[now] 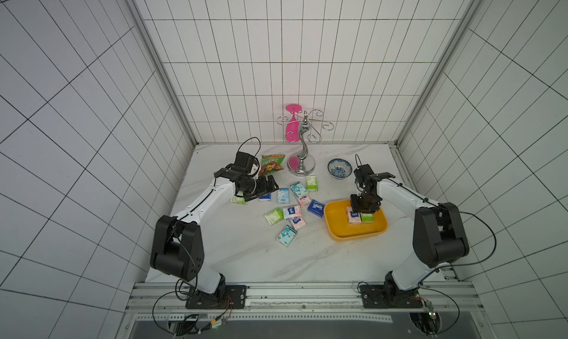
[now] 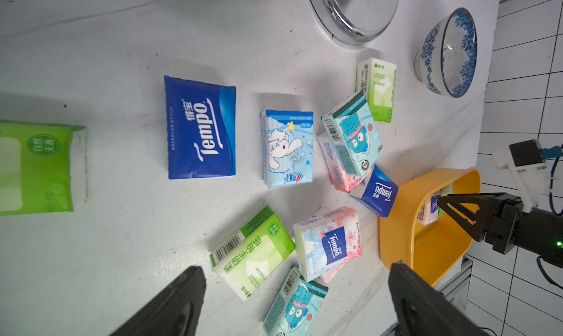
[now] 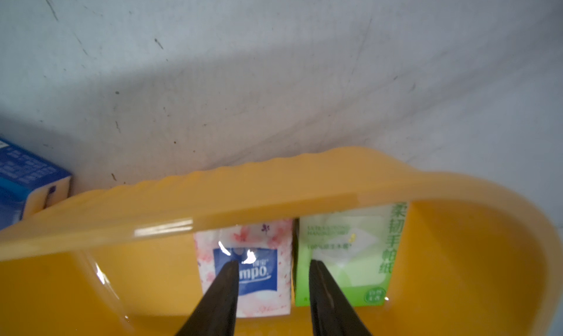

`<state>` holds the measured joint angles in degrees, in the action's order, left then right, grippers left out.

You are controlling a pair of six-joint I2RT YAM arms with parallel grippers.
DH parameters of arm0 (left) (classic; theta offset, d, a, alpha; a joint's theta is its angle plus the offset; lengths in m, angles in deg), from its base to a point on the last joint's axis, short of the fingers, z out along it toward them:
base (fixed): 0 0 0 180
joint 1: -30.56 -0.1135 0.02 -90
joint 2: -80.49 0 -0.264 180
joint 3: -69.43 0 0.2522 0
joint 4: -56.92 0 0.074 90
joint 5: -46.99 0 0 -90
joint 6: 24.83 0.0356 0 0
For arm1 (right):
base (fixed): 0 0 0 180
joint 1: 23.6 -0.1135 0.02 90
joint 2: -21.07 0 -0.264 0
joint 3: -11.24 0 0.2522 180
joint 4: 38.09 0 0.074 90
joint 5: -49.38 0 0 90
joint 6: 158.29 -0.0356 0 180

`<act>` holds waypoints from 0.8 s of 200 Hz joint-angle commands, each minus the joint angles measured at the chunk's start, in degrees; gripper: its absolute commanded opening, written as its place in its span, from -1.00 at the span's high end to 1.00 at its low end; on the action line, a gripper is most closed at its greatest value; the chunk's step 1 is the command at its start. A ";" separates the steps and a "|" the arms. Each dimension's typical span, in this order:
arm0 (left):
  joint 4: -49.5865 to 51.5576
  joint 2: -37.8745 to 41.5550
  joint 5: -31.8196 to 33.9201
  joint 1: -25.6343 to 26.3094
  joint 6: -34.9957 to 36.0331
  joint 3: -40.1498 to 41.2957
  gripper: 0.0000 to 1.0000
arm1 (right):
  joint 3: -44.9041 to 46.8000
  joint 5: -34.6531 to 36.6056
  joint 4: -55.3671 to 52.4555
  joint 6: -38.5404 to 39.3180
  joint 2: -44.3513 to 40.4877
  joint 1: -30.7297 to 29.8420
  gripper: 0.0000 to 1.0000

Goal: Put the pocket tissues into the storage box
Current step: Place the pocket tissues in the storage box.

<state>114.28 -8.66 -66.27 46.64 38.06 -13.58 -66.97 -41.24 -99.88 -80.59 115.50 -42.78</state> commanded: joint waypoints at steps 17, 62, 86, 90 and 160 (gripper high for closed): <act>-0.93 0.27 0.64 -0.66 0.46 0.13 -0.95 | -4.82 0.27 -3.57 -0.93 -4.13 -6.60 0.15; -4.45 0.93 -5.63 -6.49 -3.52 4.15 -0.95 | -9.31 -8.13 0.75 1.13 -3.87 -11.27 0.02; -4.57 2.23 -5.90 -9.14 -3.80 5.65 -0.95 | -12.08 -13.07 2.28 3.63 -1.06 -11.81 -0.13; -4.56 2.52 -5.77 -9.34 -3.82 5.83 -0.95 | -12.67 -13.92 2.32 4.22 -0.46 -11.94 -0.18; -5.18 4.83 -5.16 -9.66 -4.48 7.73 -0.95 | -18.32 -20.45 5.70 7.26 10.26 -13.57 -0.63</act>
<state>110.71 -5.29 -71.13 36.93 33.84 -6.63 -83.01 -57.86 -95.27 -74.99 122.76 -55.63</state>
